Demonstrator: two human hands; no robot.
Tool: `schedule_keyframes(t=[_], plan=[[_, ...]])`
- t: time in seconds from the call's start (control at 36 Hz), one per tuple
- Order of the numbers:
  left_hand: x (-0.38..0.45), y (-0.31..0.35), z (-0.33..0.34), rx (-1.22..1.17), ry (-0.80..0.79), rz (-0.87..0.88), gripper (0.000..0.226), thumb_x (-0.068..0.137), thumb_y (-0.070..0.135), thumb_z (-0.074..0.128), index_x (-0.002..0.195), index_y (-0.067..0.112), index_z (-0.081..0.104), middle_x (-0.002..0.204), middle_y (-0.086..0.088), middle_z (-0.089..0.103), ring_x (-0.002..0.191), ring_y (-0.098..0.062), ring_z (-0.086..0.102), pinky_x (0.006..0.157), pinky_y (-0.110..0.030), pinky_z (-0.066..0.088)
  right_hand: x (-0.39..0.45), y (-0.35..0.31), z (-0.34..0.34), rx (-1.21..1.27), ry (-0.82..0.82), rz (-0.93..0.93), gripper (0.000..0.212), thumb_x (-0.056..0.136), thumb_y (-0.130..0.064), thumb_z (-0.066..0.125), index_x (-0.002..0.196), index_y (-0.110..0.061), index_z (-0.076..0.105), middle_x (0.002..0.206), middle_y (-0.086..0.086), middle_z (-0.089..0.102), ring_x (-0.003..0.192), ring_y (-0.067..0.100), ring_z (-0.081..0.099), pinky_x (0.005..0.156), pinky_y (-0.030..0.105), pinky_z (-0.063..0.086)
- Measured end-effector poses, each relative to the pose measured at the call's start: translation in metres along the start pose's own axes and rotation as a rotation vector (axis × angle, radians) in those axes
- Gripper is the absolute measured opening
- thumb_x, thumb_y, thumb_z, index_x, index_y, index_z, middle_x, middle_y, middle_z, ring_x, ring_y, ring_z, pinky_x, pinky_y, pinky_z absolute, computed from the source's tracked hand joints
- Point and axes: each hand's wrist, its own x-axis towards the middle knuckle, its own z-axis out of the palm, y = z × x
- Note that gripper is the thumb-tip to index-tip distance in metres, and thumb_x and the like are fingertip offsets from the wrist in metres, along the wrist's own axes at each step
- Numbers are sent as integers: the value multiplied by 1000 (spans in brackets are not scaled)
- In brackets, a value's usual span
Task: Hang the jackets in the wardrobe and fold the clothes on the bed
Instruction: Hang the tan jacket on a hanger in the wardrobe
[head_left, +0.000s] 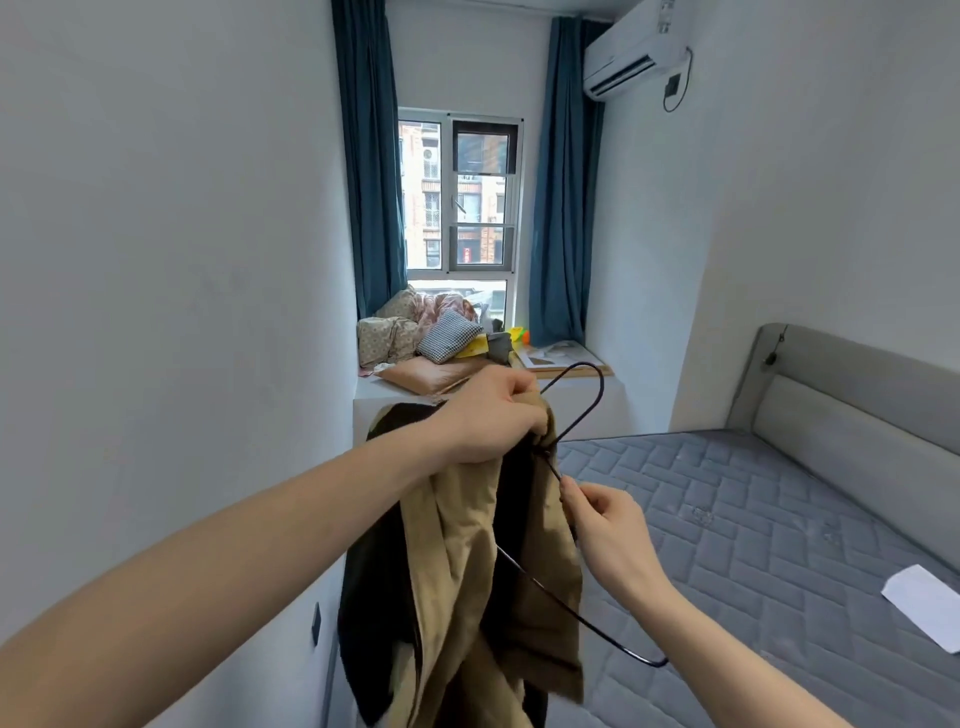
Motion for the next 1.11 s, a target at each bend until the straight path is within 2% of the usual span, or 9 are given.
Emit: schedule_keyframes(t=[0.22, 0.36, 0.47, 0.56, 0.67, 0.75, 0.81, 0.92, 1.11], plan=[[-23, 18, -22, 399, -475, 44, 21, 83, 45, 74, 82, 28, 62, 76, 15, 63, 69, -4, 58, 69, -22, 50, -17, 16, 7, 279, 129, -10, 60, 104, -42, 55, 58, -9, 35, 57, 8, 31, 57, 21, 28, 59, 42, 22], [-6, 17, -46, 403, -215, 211, 21, 80, 30, 65, 100, 37, 65, 111, 16, 66, 104, 0, 62, 98, -36, 53, -12, 7, 3, 287, 216, -80, 59, 97, -51, 51, 58, -14, 28, 55, 9, 23, 53, 16, 24, 52, 23, 21], [23, -6, -55, 949, -125, 382, 65, 81, 24, 60, 143, 33, 42, 156, 7, 35, 144, -18, 29, 125, -45, 12, -5, 1, 0, 297, 203, -108, 56, 102, -40, 52, 52, -23, 36, 49, -6, 32, 48, 10, 28, 49, 21, 24], [34, -14, -53, 964, -66, 413, 20, 85, 34, 56, 104, 27, 59, 97, 8, 60, 104, -21, 55, 118, -46, 28, -1, 1, -4, 318, 192, -142, 59, 104, -40, 53, 59, -4, 44, 53, 12, 34, 52, 25, 29, 53, 38, 23], [42, -19, -50, 828, 88, 411, 25, 76, 36, 61, 66, 23, 41, 61, 4, 47, 61, -14, 45, 57, -37, 43, -6, -2, -11, 299, 221, -143, 51, 99, -42, 55, 59, -11, 50, 55, 11, 38, 54, 27, 33, 53, 40, 26], [42, -26, -42, 809, 162, 384, 28, 70, 35, 56, 61, 19, 35, 54, -1, 41, 56, -18, 39, 53, -34, 35, -12, -2, -20, 202, 273, -209, 18, 98, -25, 64, 84, -34, 68, 80, -6, 65, 69, 12, 58, 63, 23, 45], [42, -33, -39, 807, 173, 336, 27, 68, 36, 54, 61, 17, 37, 55, -4, 43, 59, -24, 44, 55, -35, 39, -21, 0, -25, 174, 360, -251, 29, 95, -10, 68, 103, -37, 65, 103, -10, 65, 93, 13, 61, 79, 20, 47], [44, -52, -41, 754, 181, 225, 24, 67, 34, 57, 60, 19, 40, 57, -4, 48, 65, -26, 51, 56, -33, 39, -59, 16, -15, 267, 268, -331, 19, 88, -6, 69, 98, -21, 64, 89, -3, 62, 80, 17, 60, 73, 21, 48], [45, -63, -48, 658, 253, 157, 23, 64, 36, 56, 56, 22, 40, 58, 0, 50, 60, -18, 47, 53, -29, 31, -95, 86, 27, 156, -74, 232, 22, 78, -28, 83, 91, -35, 67, 82, -4, 68, 57, 8, 51, 59, 19, 45]])
